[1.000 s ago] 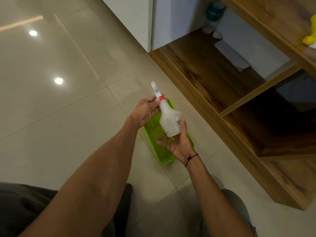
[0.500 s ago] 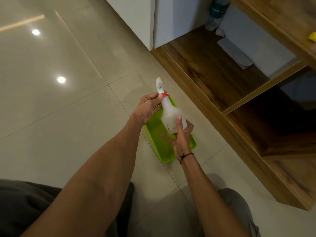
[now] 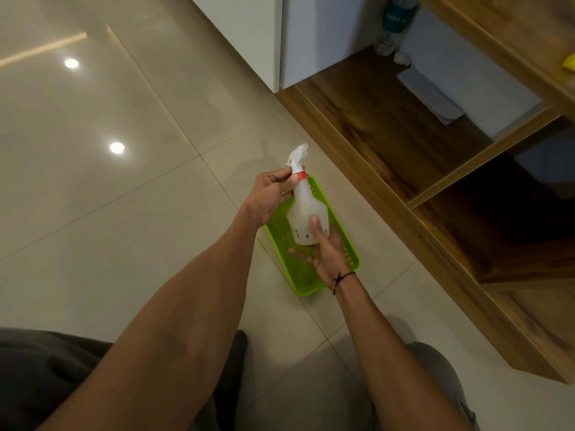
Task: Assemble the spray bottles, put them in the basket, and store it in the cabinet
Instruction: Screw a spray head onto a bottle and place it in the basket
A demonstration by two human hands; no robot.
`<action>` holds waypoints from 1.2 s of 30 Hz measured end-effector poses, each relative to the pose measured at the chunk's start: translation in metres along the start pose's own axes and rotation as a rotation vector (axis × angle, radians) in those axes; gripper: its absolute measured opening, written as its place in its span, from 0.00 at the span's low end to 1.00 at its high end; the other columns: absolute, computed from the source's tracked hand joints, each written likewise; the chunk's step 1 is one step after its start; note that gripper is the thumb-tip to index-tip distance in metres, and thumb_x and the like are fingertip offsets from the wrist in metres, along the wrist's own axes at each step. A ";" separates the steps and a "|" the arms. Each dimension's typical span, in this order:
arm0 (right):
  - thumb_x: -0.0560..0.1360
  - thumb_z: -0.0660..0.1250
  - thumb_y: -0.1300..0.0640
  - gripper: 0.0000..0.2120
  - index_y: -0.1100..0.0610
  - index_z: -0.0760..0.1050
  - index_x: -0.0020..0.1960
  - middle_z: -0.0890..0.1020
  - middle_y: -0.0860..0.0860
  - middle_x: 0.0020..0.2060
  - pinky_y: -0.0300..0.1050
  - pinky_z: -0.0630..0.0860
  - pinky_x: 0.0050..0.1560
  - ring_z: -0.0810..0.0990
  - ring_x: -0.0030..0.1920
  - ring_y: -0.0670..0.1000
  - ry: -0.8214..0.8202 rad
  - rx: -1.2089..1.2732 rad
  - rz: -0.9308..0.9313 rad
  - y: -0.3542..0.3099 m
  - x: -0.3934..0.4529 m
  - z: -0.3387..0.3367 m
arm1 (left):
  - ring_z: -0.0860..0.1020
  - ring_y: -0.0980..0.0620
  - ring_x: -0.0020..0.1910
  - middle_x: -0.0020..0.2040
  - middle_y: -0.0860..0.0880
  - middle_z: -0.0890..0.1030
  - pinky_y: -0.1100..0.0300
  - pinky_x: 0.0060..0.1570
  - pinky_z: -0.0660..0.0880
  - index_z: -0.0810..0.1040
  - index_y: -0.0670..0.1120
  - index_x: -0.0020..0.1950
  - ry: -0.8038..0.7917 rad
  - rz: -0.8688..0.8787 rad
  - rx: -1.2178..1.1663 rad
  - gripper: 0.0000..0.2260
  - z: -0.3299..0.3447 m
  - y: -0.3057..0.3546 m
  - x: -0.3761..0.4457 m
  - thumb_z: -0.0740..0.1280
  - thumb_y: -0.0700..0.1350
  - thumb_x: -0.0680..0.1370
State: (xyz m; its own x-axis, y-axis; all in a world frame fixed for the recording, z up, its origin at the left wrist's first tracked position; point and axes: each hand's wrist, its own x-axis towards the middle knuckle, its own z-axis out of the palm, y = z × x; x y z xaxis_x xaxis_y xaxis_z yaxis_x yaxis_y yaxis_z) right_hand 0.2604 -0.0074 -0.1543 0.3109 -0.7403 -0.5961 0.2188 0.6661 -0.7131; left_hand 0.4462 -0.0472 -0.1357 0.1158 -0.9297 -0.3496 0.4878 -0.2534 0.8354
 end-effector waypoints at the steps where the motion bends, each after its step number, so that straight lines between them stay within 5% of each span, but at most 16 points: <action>1: 0.74 0.79 0.50 0.28 0.53 0.74 0.70 0.83 0.56 0.63 0.62 0.87 0.46 0.85 0.61 0.61 0.041 -0.128 -0.046 0.002 0.002 0.000 | 0.86 0.51 0.57 0.55 0.48 0.88 0.55 0.59 0.83 0.88 0.48 0.57 -0.021 -0.002 0.030 0.09 0.002 0.002 -0.001 0.70 0.39 0.82; 5: 0.62 0.88 0.54 0.40 0.56 0.72 0.68 0.81 0.55 0.60 0.59 0.85 0.53 0.83 0.60 0.59 0.271 -0.650 -0.256 0.001 0.014 0.003 | 0.81 0.51 0.63 0.60 0.50 0.86 0.49 0.65 0.77 0.84 0.48 0.67 -0.090 -0.039 0.200 0.13 0.013 0.006 -0.003 0.70 0.41 0.83; 8: 0.61 0.87 0.46 0.45 0.61 0.70 0.69 0.79 0.59 0.62 0.55 0.82 0.50 0.82 0.60 0.63 0.409 -0.976 -0.267 -0.003 0.024 0.008 | 0.81 0.53 0.63 0.66 0.46 0.84 0.49 0.58 0.78 0.80 0.46 0.72 -0.101 -0.061 0.235 0.16 0.016 0.010 -0.005 0.69 0.41 0.84; 11: 0.66 0.84 0.41 0.39 0.63 0.73 0.65 0.82 0.60 0.59 0.53 0.79 0.47 0.84 0.57 0.65 0.460 -1.207 -0.277 -0.008 0.033 0.018 | 0.83 0.53 0.56 0.61 0.48 0.85 0.51 0.48 0.80 0.79 0.44 0.74 -0.138 -0.117 0.250 0.18 0.014 0.008 -0.010 0.69 0.40 0.84; 15: 0.73 0.79 0.44 0.27 0.61 0.79 0.62 0.85 0.61 0.54 0.54 0.81 0.50 0.85 0.57 0.64 0.426 -1.269 -0.250 -0.011 0.045 0.028 | 0.77 0.49 0.61 0.64 0.47 0.82 0.44 0.53 0.74 0.80 0.45 0.73 -0.060 -0.157 0.316 0.18 0.010 -0.007 -0.012 0.70 0.38 0.83; 21: 0.75 0.78 0.48 0.26 0.64 0.74 0.62 0.85 0.64 0.56 0.57 0.79 0.53 0.84 0.58 0.67 0.447 -1.235 -0.282 -0.006 0.049 0.041 | 0.81 0.62 0.47 0.56 0.55 0.85 0.65 0.36 0.74 0.82 0.48 0.71 0.067 -0.063 0.340 0.21 0.001 -0.016 -0.002 0.70 0.33 0.80; 26: 0.77 0.76 0.44 0.25 0.64 0.76 0.60 0.85 0.64 0.53 0.57 0.79 0.50 0.85 0.56 0.68 0.484 -1.242 -0.279 -0.007 0.052 0.036 | 0.82 0.48 0.68 0.64 0.46 0.86 0.50 0.64 0.82 0.84 0.42 0.68 0.233 0.068 0.561 0.30 -0.002 -0.033 0.002 0.75 0.25 0.67; 32: 0.77 0.75 0.45 0.23 0.65 0.77 0.57 0.84 0.65 0.54 0.57 0.79 0.52 0.84 0.56 0.68 0.472 -1.269 -0.243 -0.012 0.050 0.029 | 0.85 0.50 0.57 0.56 0.48 0.87 0.61 0.59 0.81 0.85 0.43 0.60 0.488 0.082 0.705 0.21 0.007 -0.042 0.004 0.80 0.34 0.69; 36: 0.77 0.76 0.48 0.21 0.65 0.77 0.58 0.84 0.65 0.55 0.57 0.78 0.51 0.84 0.57 0.68 0.457 -1.274 -0.222 -0.016 0.039 0.030 | 0.84 0.52 0.48 0.50 0.50 0.86 0.56 0.54 0.81 0.84 0.48 0.52 0.563 0.032 0.766 0.13 0.017 -0.042 -0.006 0.81 0.42 0.69</action>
State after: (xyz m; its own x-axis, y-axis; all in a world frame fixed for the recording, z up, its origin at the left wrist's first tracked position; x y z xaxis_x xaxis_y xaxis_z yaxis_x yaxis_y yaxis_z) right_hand 0.2971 -0.0442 -0.1554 -0.0027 -0.9486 -0.3165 -0.8470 0.1704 -0.5036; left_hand 0.4106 -0.0356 -0.1614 0.6170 -0.7243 -0.3078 -0.1997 -0.5224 0.8290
